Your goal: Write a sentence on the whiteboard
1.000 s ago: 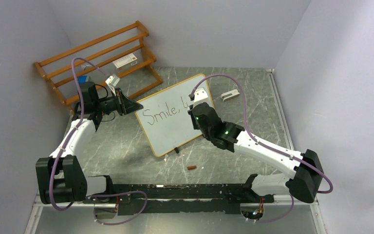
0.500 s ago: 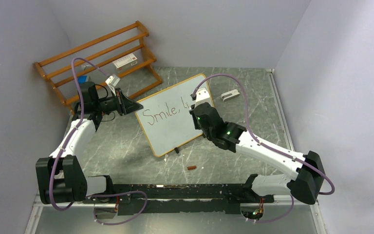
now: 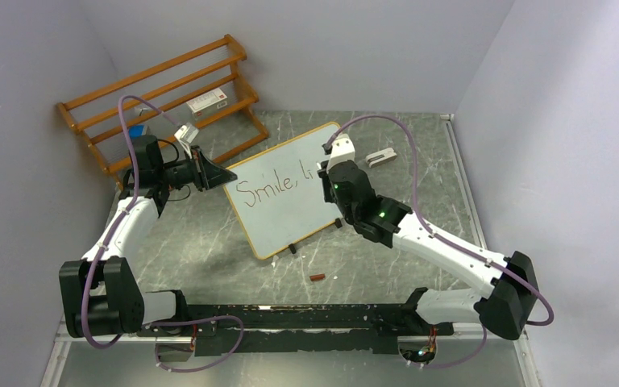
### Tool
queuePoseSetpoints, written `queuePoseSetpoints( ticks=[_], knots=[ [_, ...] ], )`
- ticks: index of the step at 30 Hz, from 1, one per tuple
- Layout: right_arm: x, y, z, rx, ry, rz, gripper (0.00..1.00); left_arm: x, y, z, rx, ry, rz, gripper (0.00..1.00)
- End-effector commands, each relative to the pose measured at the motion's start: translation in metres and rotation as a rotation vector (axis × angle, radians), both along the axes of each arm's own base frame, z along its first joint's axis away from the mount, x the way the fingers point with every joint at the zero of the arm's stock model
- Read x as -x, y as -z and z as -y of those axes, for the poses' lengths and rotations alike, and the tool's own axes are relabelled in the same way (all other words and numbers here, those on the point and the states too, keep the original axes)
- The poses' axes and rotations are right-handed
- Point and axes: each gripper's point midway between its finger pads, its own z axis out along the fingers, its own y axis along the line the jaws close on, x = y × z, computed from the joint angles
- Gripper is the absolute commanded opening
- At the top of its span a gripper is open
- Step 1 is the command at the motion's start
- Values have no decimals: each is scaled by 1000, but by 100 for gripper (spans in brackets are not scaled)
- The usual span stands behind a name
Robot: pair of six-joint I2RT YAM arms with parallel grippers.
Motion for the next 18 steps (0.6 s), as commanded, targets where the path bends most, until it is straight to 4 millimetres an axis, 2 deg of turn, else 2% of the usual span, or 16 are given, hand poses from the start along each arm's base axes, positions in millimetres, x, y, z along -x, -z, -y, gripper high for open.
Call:
queuePoseSetpoints(
  ticks=[1, 18],
  knots=[
    [-12, -22, -7, -49, 0, 52, 0, -18, 23, -14, -88, -85, 13, 5],
    [-19, -18, -16, -42, -25, 42, 0, -15, 26, -14, -88, -83, -10, 5]
  ],
)
